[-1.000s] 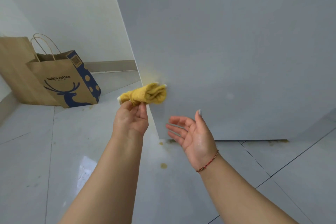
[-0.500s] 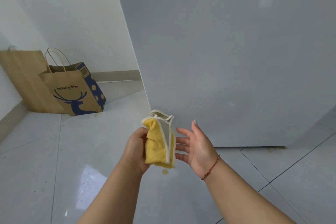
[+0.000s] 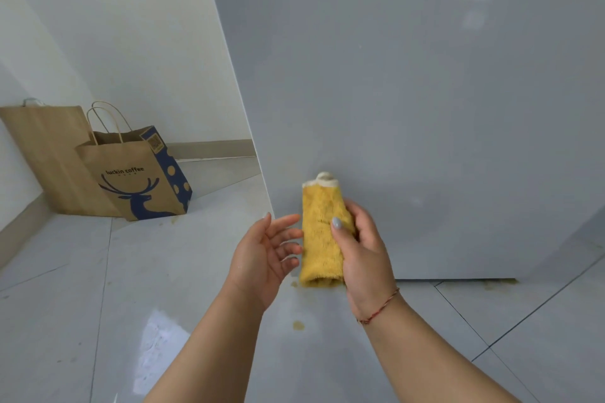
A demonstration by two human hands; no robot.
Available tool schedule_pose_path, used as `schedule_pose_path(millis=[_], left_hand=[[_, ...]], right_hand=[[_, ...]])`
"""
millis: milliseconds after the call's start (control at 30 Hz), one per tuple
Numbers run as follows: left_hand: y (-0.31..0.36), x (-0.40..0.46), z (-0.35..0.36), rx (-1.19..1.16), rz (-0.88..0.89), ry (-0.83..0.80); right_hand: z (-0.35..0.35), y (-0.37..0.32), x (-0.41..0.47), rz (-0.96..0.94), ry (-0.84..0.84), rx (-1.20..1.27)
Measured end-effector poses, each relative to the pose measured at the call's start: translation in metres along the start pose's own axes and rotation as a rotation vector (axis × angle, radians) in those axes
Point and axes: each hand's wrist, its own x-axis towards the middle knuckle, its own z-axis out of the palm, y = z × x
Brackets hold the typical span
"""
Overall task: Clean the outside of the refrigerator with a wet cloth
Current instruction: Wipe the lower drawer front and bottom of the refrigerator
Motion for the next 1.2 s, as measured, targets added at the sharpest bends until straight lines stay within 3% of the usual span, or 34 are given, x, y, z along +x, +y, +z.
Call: schedule_pose_path(millis=[167,233,333,467,667,767,800,900,1000,1133,1200], left_hand=[[0.018,0.011,0.002,-0.068,0.081,0.039],[0.026,0.016,0.007,-0.093,0.106,0.038],[0.038,0.022,0.011,-0.143,0.129,0.042],[0.047,0.029,0.007,-0.13,0.152,0.096],[0.042,0.037,-0.01,-0.025,0.061,0.23],[0.029,0.036,-0.018,0.053,-0.061,0.306],[0.023,0.036,-0.022,0.084,-0.106,0.346],[0.01,0.031,-0.035,0.139,-0.205,0.448],[0.009,0.024,-0.037,0.109,-0.236,0.455],[0.018,0.012,-0.025,-0.191,-0.304,0.15],[0.026,0.006,-0.018,-0.337,-0.292,0.017]], right_hand=[[0.019,-0.04,0.036,-0.988,0.147,-0.641],[0.024,-0.039,0.061,-1.267,0.172,-0.884],[0.031,-0.03,0.089,-1.463,0.129,-1.099],[0.039,-0.016,0.103,-1.499,0.098,-1.25],[0.039,0.015,0.099,-1.342,-0.171,-1.402],[0.039,0.027,0.086,-0.934,-0.41,-1.511],[0.038,0.027,0.081,-0.691,-0.485,-1.447],[0.033,0.027,0.07,-0.25,-0.571,-1.15],[0.03,0.018,0.06,0.082,-0.451,-0.663],[0.042,-0.001,0.056,0.335,-0.357,-0.032],[0.052,-0.015,0.054,0.336,-0.362,0.007]])
